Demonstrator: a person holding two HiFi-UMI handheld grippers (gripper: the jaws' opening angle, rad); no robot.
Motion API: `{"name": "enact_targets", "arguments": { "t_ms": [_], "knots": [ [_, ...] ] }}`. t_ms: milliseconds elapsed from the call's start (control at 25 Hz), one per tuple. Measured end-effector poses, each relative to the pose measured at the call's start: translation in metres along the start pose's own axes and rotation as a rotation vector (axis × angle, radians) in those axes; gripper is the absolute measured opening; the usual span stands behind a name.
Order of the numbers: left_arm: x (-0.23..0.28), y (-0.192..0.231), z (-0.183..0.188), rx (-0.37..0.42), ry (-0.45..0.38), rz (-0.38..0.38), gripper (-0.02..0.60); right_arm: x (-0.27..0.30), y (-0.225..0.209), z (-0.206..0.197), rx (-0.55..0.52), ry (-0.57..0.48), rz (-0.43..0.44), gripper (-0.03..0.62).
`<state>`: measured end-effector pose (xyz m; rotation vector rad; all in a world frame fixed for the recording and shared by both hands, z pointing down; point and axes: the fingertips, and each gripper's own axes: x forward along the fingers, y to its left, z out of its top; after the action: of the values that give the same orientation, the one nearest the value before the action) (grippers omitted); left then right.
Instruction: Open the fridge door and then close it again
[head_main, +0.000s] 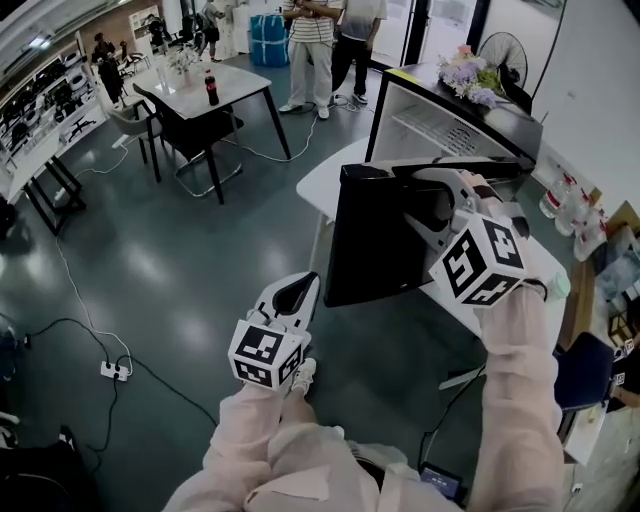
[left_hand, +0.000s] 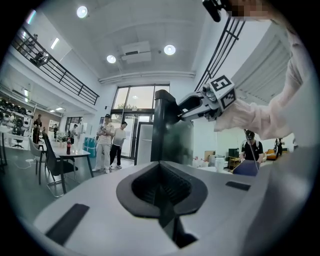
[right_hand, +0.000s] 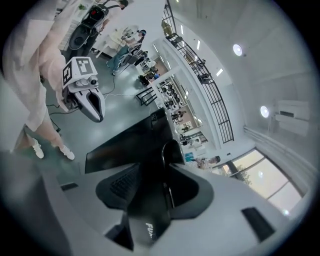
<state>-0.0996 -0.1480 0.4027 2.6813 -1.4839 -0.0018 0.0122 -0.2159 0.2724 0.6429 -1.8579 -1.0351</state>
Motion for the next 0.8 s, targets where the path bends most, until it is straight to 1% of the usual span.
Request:
{"name": "enact_targets", "arguments": {
  "t_ms": [200,520,680,800],
  "knots": [
    [-0.019,-0.024,-0.012,0.000,0.016,-0.023,0.011,-0.026,0.019,0.001,-0.032,-0.051,-0.003,0.192],
    [-0.034,-0.060,-0.020,-0.001,0.022,-0.049,0.011,-0.069,0.042,-0.005,-0.063,-0.054,0.009,0.196],
    [-0.036,-0.076,-0.019,0.013,0.026,-0.070,0.011,-0.089,0.051,-0.013,-0.074,-0.080,0.043,0.199],
    [-0.039,-0.086,-0.018,0.022,0.023,-0.079,0.011,-0.105,0.059,-0.018,-0.096,-0.076,0.078,0.199]
  ]
}}
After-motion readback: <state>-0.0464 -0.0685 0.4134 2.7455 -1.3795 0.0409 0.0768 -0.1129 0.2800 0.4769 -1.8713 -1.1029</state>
